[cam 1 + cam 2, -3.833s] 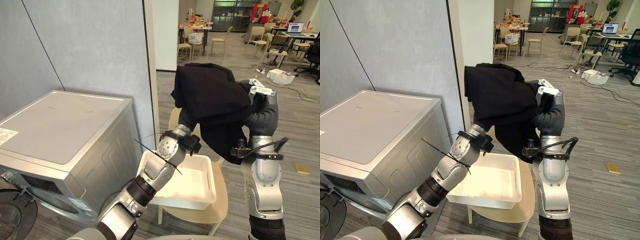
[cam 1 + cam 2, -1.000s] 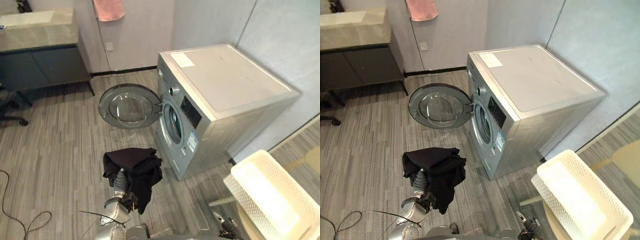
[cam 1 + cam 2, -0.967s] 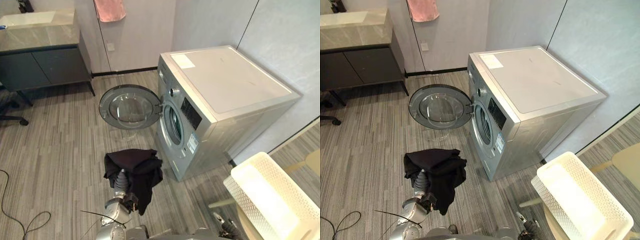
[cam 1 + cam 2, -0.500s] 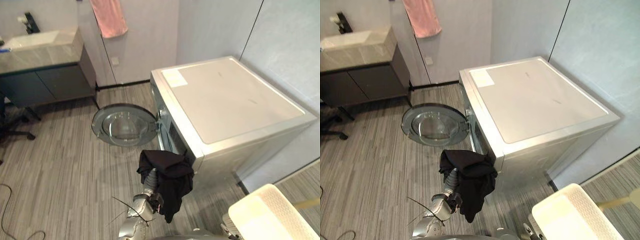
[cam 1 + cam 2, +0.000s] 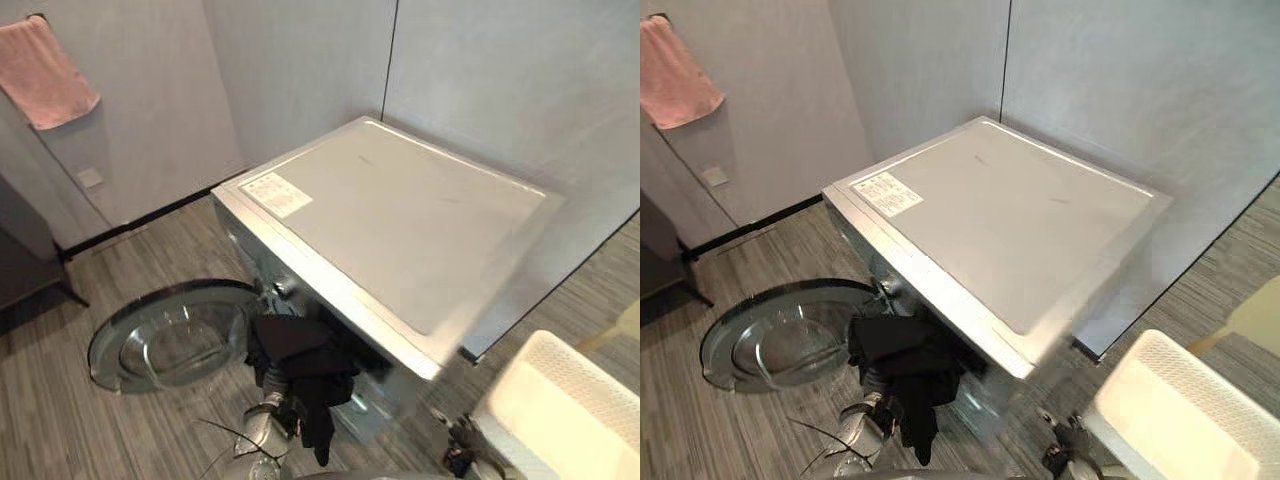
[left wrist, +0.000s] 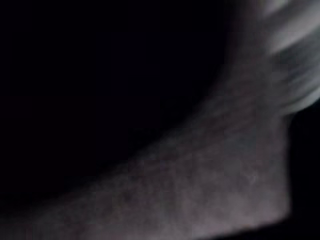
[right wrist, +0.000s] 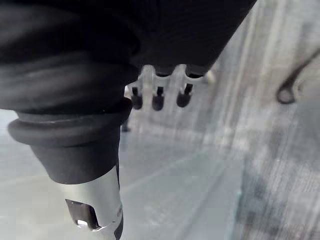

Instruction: Pick up the laundry basket with both hands and put the clothes into the washing machine.

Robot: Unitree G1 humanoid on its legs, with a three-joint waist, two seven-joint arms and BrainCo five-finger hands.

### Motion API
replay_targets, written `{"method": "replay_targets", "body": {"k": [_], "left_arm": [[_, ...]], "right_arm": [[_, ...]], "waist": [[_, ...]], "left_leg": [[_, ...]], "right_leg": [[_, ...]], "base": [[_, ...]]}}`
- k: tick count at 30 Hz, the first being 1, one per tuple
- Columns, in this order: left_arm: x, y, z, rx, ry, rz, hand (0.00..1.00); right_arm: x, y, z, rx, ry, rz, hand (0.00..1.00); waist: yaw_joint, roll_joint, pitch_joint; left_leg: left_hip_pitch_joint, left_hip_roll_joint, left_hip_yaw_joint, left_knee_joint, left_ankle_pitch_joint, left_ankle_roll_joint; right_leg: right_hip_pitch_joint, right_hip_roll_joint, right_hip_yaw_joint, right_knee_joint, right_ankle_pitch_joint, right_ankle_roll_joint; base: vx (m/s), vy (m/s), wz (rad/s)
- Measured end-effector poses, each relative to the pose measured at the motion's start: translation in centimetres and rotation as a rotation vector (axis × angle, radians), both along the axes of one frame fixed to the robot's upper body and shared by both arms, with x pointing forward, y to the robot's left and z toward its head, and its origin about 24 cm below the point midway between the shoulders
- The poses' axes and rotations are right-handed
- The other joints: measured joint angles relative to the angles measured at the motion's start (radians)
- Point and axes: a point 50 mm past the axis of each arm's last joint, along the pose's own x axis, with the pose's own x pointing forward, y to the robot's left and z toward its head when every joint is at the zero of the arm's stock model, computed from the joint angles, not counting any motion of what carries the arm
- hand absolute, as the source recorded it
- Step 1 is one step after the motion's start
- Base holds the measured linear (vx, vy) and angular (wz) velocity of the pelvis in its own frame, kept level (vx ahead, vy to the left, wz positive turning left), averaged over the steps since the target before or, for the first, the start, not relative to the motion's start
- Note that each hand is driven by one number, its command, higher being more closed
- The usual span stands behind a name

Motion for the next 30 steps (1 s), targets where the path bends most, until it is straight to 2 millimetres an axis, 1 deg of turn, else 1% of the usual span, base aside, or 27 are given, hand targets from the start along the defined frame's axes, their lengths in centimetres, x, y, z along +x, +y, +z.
{"method": "replay_targets", "body": {"k": [1, 2, 3, 4, 5, 6, 7, 8, 9, 10, 11, 13, 14, 15, 16, 17, 19, 20, 21, 23, 24, 25, 26, 27, 28, 29, 30], "left_arm": [[0.2, 0.4, 0.1, 0.012, -0.011, 0.003, 1.0], [0.2, 0.8, 0.1, 0.029, -0.012, 0.0, 1.0], [0.2, 1.1, 0.1, 0.043, -0.012, -0.004, 1.0], [0.2, 1.1, 0.1, 0.047, -0.012, -0.005, 1.0], [0.2, 1.1, 0.1, 0.051, -0.015, -0.006, 1.0], [0.3, 1.0, 0.2, 0.051, -0.019, -0.008, 1.0], [0.4, 1.1, 0.2, 0.052, -0.019, -0.006, 1.0], [0.4, 1.1, 0.2, 0.052, -0.017, -0.003, 1.0], [0.3, 1.2, 0.1, 0.043, -0.009, 0.012, 1.0], [0.1, 1.0, 0.0, 0.025, -0.001, 0.031, 1.0], [-0.1, 0.7, -0.2, -0.007, 0.017, 0.06, 1.0], [-0.4, 0.8, -0.5, -0.01, 0.031, 0.065, 1.0], [-0.4, 0.9, -0.6, -0.01, 0.037, 0.067, 1.0], [-0.6, 0.8, -1.0, -0.011, 0.055, 0.066, 1.0], [-0.8, 0.8, -1.2, -0.012, 0.066, 0.063, 1.0], [-1.2, 0.8, -1.8, -0.009, 0.1, 0.057, 1.0], [-1.5, 0.8, -2.0, -0.009, 0.112, 0.054, 1.0], [-1.5, 0.9, -2.0, -0.007, 0.117, 0.049, 1.0], [-1.5, 0.9, -2.0, -0.008, 0.115, 0.049, 1.0], [-1.4, 0.8, -1.9, -0.012, 0.104, 0.038, 1.0], [-1.4, 0.8, -1.9, -0.014, 0.1, 0.035, 1.0], [-1.3, 0.8, -1.8, -0.014, 0.096, 0.031, 1.0], [-1.4, 0.8, -1.8, -0.014, 0.096, 0.03, 1.0], [-1.4, 0.8, -1.8, -0.013, 0.099, 0.032, 1.0], [-1.4, 0.8, -1.9, -0.013, 0.101, 0.031, 1.0], [-1.4, 0.8, -2.0, -0.012, 0.106, 0.03, 1.0], [-1.5, 0.8, -2.1, -0.01, 0.115, 0.027, 1.0]], "right_arm": [[-0.9, 0.5, -0.4, 0.02, 0.04, -0.022, 0.0], [-1.0, 0.4, -0.5, 0.022, 0.043, -0.036, 0.0], [-1.1, 0.3, -0.5, 0.023, 0.045, -0.043, 0.0], [-1.0, 0.3, -0.5, 0.023, 0.044, -0.039, 0.0], [-0.9, 0.4, -0.5, 0.025, 0.044, -0.032, 0.0], [-0.9, 0.5, -0.5, 0.031, 0.044, -0.02, 0.0], [-1.0, 0.6, -0.6, 0.038, 0.048, 0.0, 0.0], [-1.0, 0.7, -0.7, 0.04, 0.051, 0.003, 0.0], [-1.1, 0.6, -0.7, 0.041, 0.051, 0.001, 0.0], [-1.4, 0.4, -0.8, 0.039, 0.059, -0.004, 0.0], [-1.5, -0.2, -0.8, 0.032, 0.066, -0.018, 0.0], [-1.9, -0.6, -1.1, 0.029, 0.096, -0.016, 0.0], [-2.0, -0.6, -1.1, 0.027, 0.103, -0.008, 0.0], [-2.0, -0.6, -1.2, 0.022, 0.117, 0.012, 0.0], [-2.0, -0.6, -1.2, 0.022, 0.122, 0.018, 0.0], [-1.6, -0.6, -1.3, 0.021, 0.122, 0.029, 0.0], [-1.0, -0.4, -1.2, 0.02, 0.111, 0.055, 0.0], [-0.4, -0.2, -1.1, 0.018, 0.099, 0.082, 0.0], [-0.3, -0.3, -1.1, 0.012, 0.1, 0.094, 0.0], [0.1, 0.1, -1.0, 0.011, 0.094, 0.128, 0.0], [0.3, 0.2, -1.0, 0.014, 0.088, 0.129, 0.0], [0.5, 0.0, -0.8, 0.007, 0.077, 0.123, 0.0], [0.4, -0.2, -0.8, 0.004, 0.075, 0.115, 0.0], [-0.1, -0.7, -0.9, 0.006, 0.082, 0.076, 0.0], [-1.2, -1.1, -1.1, 0.01, 0.112, 0.033, 0.0], [-1.9, -1.4, -1.3, 0.01, 0.131, 0.016, 0.0], [-2.7, -1.7, -1.4, 0.007, 0.151, -0.011, 0.0]], "waist": [[0.004, -0.008, 0.003], [0.002, -0.01, 0.001], [0.011, -0.005, 0.004], [0.015, -0.004, 0.004], [0.019, 0.001, 0.004], [0.015, 0.006, 0.006], [0.007, 0.006, 0.006], [0.005, 0.005, 0.005], [0.008, 0.007, 0.006], [0.015, 0.007, 0.004], [0.029, 0.032, -0.006], [0.048, 0.052, -0.019], [0.055, 0.052, -0.02], [0.055, 0.052, -0.022], [0.055, 0.054, -0.023], [0.059, 0.063, -0.027], [0.065, 0.062, -0.015], [0.065, 0.061, 0.007], [0.066, 0.054, 0.018], [0.085, 0.039, 0.03], [0.088, 0.047, 0.034], [0.085, 0.065, 0.044], [0.083, 0.067, 0.045], [0.077, 0.068, 0.046], [0.057, 0.068, 0.046], [0.048, 0.067, 0.045], [0.041, 0.066, 0.041]], "left_leg": [[0.007, -0.014, 0.036, -0.002, -0.006, 0.019], [0.035, -0.015, 0.087, -0.01, -0.015, 0.043], [0.084, -0.011, 0.164, -0.032, -0.013, 0.06], [0.111, -0.012, 0.201, -0.047, -0.01, 0.071], [0.147, -0.017, 0.251, -0.069, -0.009, 0.096], [0.178, -0.026, 0.292, -0.09, -0.016, 0.109], [0.213, -0.049, 0.344, -0.118, -0.034, 0.141], [0.219, -0.057, 0.364, -0.122, -0.038, 0.147], [0.225, -0.074, 0.399, -0.118, -0.043, 0.155], [0.232, -0.078, 0.422, -0.113, -0.05, 0.163], [0.236, -0.085, 0.443, -0.131, -0.05, 0.164], [0.238, -0.085, 0.474, -0.177, -0.032, 0.165], [0.238, -0.09, 0.48, -0.189, -0.019, 0.168], [0.234, -0.094, 0.48, -0.208, 0.001, 0.17], [0.23, -0.095, 0.478, -0.217, 0.009, 0.17], [0.215, -0.094, 0.475, -0.236, 0.045, 0.173], [0.216, -0.094, 0.474, -0.231, 0.053, 0.173], [0.213, -0.091, 0.463, -0.192, 0.052, 0.173], [0.195, -0.092, 0.422, -0.141, 0.052, 0.173], [0.135, -0.092, 0.299, -0.019, 0.047, 0.173], [0.088, -0.086, 0.232, 0.071, 0.013, 0.177], [0.056, -0.046, 0.208, 0.16, -0.019, 0.207], [0.049, -0.024, 0.196, 0.187, -0.025, 0.216], [0.04, 0.007, 0.131, 0.202, -0.025, 0.216], [0.041, 0.028, 0.046, 0.181, -0.025, 0.216], [0.043, 0.028, 0.009, 0.157, -0.03, 0.209], [0.057, 0.001, -0.024, 0.117, -0.059, 0.177]], "right_leg": [[-0.02, -0.024, 0.016, -0.008, 0.065, 0.026], [-0.033, -0.035, 0.018, -0.011, 0.165, 0.01], [-0.073, -0.049, -0.026, 0.023, 0.25, -0.024], [-0.093, -0.063, -0.075, 0.039, 0.285, -0.054], [-0.111, -0.087, -0.177, 0.079, 0.3, -0.084], [-0.132, -0.104, -0.275, 0.139, 0.281, -0.102], [-0.166, -0.106, -0.358, 0.261, 0.216, -0.109], [-0.176, -0.095, -0.376, 0.296, 0.192, -0.107], [-0.191, -0.085, -0.434, 0.324, 0.155, -0.122], [-0.188, -0.097, -0.474, 0.3, 0.155, -0.127], [-0.175, -0.086, -0.502, 0.219, 0.156, -0.127], [-0.131, -0.066, -0.541, 0.084, 0.151, -0.12], [-0.123, -0.062, -0.543, 0.044, 0.156, -0.112], [-0.091, -0.045, -0.542, -0.061, 0.178, -0.081], [-0.074, -0.034, -0.541, -0.114, 0.191, -0.074], [-0.044, -0.009, -0.532, -0.231, 0.264, -0.079], [-0.03, -0.004, -0.527, -0.269, 0.291, -0.082], [-0.01, -0.006, -0.528, -0.281, 0.305, -0.08], [-0.012, -0.015, -0.525, -0.278, 0.309, -0.082], [-0.022, -0.042, -0.501, -0.272, 0.309, -0.082], [-0.032, -0.049, -0.487, -0.266, 0.305, -0.088], [-0.041, -0.044, -0.47, -0.249, 0.303, -0.087], [-0.051, -0.044, -0.458, -0.238, 0.3, -0.082], [-0.056, -0.047, -0.442, -0.228, 0.299, -0.069], [-0.059, -0.056, -0.438, -0.221, 0.293, -0.048], [-0.059, -0.065, -0.438, -0.219, 0.291, -0.039], [-0.066, -0.085, -0.434, -0.221, 0.293, -0.025]], "base": [[0.29, 0.664, -0.72], [0.23, 0.61, -1.27], [0.19, 0.588, -1.3], [0.07, 0.401, -1.34], [0.03, 0.335, -1.05], [0.03, 0.329, -1.08], [0.02, 0.195, -0.76], [0.01, 0.144, -0.74], [0.01, 0.083, -0.68], [0.0, 0.138, -0.95], [-0.01, 0.08, -0.81], [-0.01, 0.011, -0.57], [-0.03, -0.051, -0.37], [-0.04, -0.045, -0.21], [-0.07, -0.054, -0.14], [-0.06, -0.026, -0.13], [-0.06, -0.009, -0.13], [-0.1, -0.009, -0.04], [-0.14, -0.031, -0.12], [-0.12, -0.02, -0.27], [-0.1, 0.076, -0.35], [-0.13, 0.147, -0.38], [-0.11, 0.222, -0.41], [-0.09, 0.302, -0.25], [-0.05, 0.314, -0.09], [-0.01, 0.31, 0.04], [0.05, 0.405, 0.2]]}}
